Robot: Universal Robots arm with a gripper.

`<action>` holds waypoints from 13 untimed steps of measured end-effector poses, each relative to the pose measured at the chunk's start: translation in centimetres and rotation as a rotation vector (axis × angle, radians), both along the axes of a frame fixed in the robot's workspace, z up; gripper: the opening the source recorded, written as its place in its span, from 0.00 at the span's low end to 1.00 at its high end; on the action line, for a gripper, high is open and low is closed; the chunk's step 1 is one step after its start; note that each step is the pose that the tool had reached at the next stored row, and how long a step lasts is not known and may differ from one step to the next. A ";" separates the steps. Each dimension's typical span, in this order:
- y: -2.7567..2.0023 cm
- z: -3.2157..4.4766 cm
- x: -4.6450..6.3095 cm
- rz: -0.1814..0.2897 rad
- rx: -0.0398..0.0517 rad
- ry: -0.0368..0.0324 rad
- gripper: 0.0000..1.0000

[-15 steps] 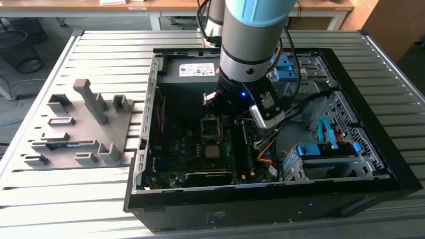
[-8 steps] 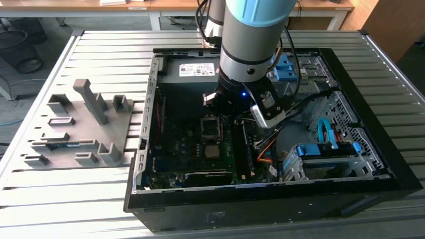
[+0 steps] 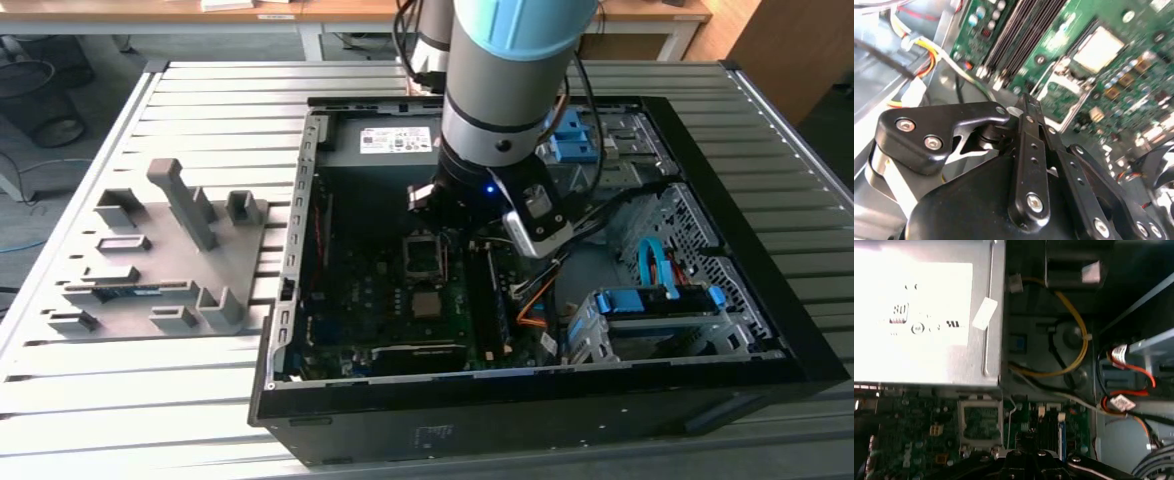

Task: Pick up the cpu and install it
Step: 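Close the cpu cover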

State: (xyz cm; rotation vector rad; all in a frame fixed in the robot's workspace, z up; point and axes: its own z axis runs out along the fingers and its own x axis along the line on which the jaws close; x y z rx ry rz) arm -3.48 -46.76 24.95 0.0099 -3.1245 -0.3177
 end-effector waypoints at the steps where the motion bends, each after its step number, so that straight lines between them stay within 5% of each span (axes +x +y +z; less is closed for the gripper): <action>1: 0.00 -0.01 0.1 0.000 0.0182 -0.0001 0.10; 2: 0.00 -0.03 0.1 0.001 0.0307 -0.0001 0.10; 3: 0.01 -0.11 0.1 0.011 0.0327 0.0000 0.10; 13: 0.00 -1.23 0.3 0.163 0.0323 0.0026 0.10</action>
